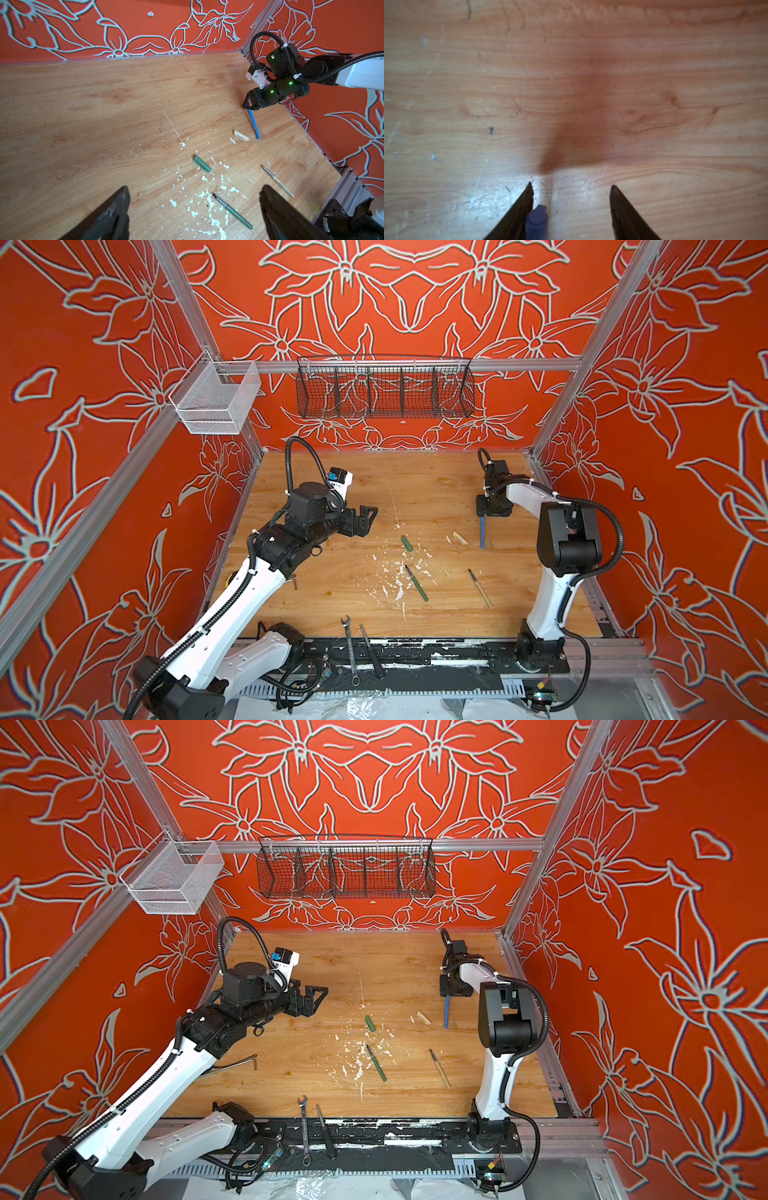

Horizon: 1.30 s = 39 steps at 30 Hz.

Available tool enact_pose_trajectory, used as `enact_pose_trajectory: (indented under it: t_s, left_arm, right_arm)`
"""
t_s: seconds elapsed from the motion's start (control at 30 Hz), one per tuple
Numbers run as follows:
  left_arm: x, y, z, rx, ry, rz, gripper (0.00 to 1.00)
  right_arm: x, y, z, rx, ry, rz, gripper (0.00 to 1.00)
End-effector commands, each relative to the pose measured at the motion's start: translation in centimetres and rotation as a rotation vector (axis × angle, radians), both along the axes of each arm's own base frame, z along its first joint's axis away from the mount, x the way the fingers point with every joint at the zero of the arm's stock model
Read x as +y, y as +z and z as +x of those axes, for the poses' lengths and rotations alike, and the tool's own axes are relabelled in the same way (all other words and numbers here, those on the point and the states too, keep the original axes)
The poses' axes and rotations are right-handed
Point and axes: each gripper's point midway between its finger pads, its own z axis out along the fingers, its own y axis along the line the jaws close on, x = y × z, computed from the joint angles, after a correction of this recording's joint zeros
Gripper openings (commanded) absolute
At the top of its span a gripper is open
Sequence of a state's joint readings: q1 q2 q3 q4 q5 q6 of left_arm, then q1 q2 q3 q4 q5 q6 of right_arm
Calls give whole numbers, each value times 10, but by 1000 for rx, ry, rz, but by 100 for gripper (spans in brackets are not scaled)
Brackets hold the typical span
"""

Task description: Insert the pens into the pen caps

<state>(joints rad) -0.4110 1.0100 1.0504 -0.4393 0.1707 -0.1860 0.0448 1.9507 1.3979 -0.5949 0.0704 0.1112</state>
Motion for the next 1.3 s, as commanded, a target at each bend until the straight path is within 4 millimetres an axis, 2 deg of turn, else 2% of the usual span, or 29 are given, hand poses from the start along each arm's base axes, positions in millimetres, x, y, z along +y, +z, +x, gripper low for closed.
enact_pose_trajectory:
  t_s: [0.0,0.23,0.3,0.43,0.5,0.53,0.63,0.7,0.77,0.87,0.97,1.03,1.2,1.27]
  left_arm:
    - [1,9,-1,-28,-9,-12,97]
    - [0,10,-2,-27,-11,-18,97]
    - [0,10,-2,-25,-12,-19,97]
    - [-3,9,-2,-16,-22,-27,97]
    - [-8,6,-5,3,-54,-40,97]
    - [-15,4,-7,21,-86,-58,100]
    - [-46,-3,-15,74,-177,-87,94]
    - [-69,-22,-20,91,-206,-50,95]
    - [-95,-48,-24,97,-227,11,96]
    - [-125,-72,-21,125,-234,-25,95]
    - [-151,-82,-13,125,-257,-66,95]
    - [-168,-89,-7,120,-283,-40,92]
    - [-205,-91,2,167,-364,-56,88]
    - [-216,-92,7,152,-378,-62,88]
  right_arm:
    - [-3,18,-3,-24,6,-5,64]
    - [11,17,-4,-40,-2,159,66]
    - [11,19,-5,-44,-3,160,67]
    - [-6,13,-8,-21,-39,57,68]
    - [-3,8,-7,-28,-29,84,68]
    - [2,8,-6,-36,-29,121,68]
    - [18,18,-2,-75,-24,243,66]
    - [22,27,1,-104,-29,288,65]
    - [18,34,2,-123,-42,271,63]
    - [9,32,1,-116,-49,222,63]
    - [11,29,-1,-106,-47,249,62]
    - [9,28,-2,-100,-53,257,58]
    - [-10,26,-5,-100,-82,145,54]
    - [-3,24,-3,-109,-62,191,54]
